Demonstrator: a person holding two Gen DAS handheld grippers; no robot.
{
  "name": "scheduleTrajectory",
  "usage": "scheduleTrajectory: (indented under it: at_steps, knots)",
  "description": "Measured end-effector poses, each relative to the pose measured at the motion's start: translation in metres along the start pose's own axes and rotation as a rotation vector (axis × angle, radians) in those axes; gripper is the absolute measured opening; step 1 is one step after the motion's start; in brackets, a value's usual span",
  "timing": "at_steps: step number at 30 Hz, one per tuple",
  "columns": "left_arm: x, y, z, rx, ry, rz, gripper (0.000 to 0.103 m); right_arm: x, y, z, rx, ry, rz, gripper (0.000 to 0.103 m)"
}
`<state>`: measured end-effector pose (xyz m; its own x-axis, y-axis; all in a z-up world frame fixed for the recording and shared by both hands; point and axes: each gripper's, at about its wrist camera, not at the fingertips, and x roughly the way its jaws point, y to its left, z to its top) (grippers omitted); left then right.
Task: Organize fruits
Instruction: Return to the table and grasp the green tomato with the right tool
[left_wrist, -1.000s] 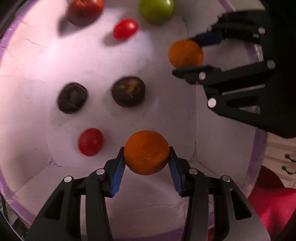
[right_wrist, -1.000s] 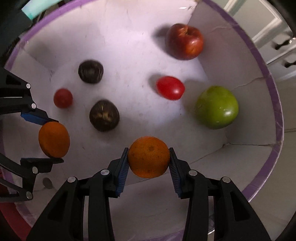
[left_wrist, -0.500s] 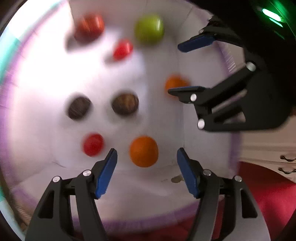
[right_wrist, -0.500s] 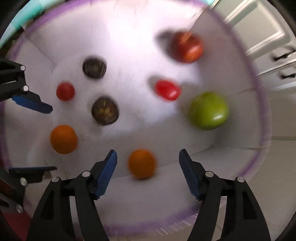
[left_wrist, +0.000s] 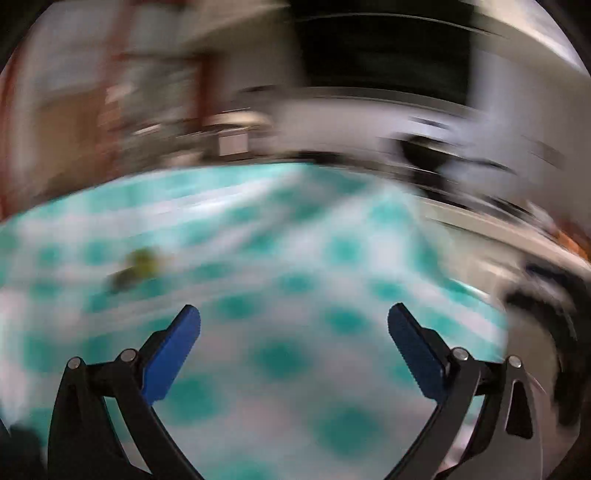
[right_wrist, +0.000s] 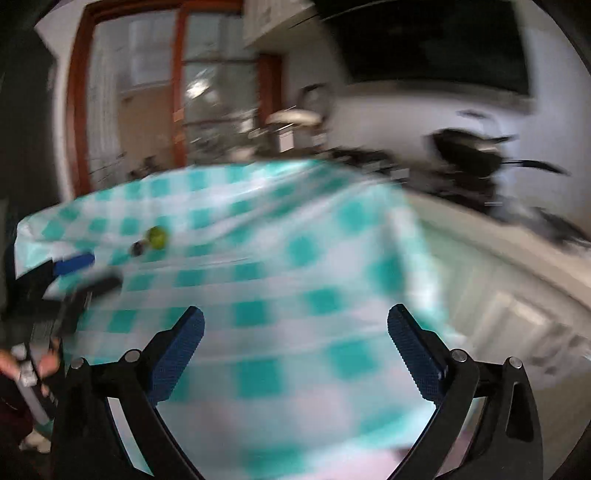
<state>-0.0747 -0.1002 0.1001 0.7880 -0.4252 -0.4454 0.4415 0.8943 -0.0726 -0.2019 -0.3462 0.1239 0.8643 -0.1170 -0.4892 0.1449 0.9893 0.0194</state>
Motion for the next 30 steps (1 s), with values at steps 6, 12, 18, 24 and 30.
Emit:
scheduleTrajectory:
  at_steps: [6,12,18,24,30]
  knots:
    - [0.052,0.164,0.006,-0.406,0.087,0.300,0.102,0.141,0.118,0.008,0.043,0.207,0.206,0.097]
    - [0.085,0.250,-0.006,-0.650,0.075,0.455,0.102,0.261,0.185,0.034,0.144,0.286,0.282,0.097]
    - [0.082,0.260,-0.021,-0.645,0.043,0.525,0.102,0.337,0.232,0.070,0.229,0.308,0.337,0.097]
    - [0.079,0.252,-0.021,-0.632,0.047,0.521,0.102,0.386,0.272,0.086,0.325,0.370,0.329,0.092]
    - [0.084,0.246,-0.021,-0.608,0.059,0.510,0.102,0.406,0.287,0.085,0.327,0.394,0.255,0.068]
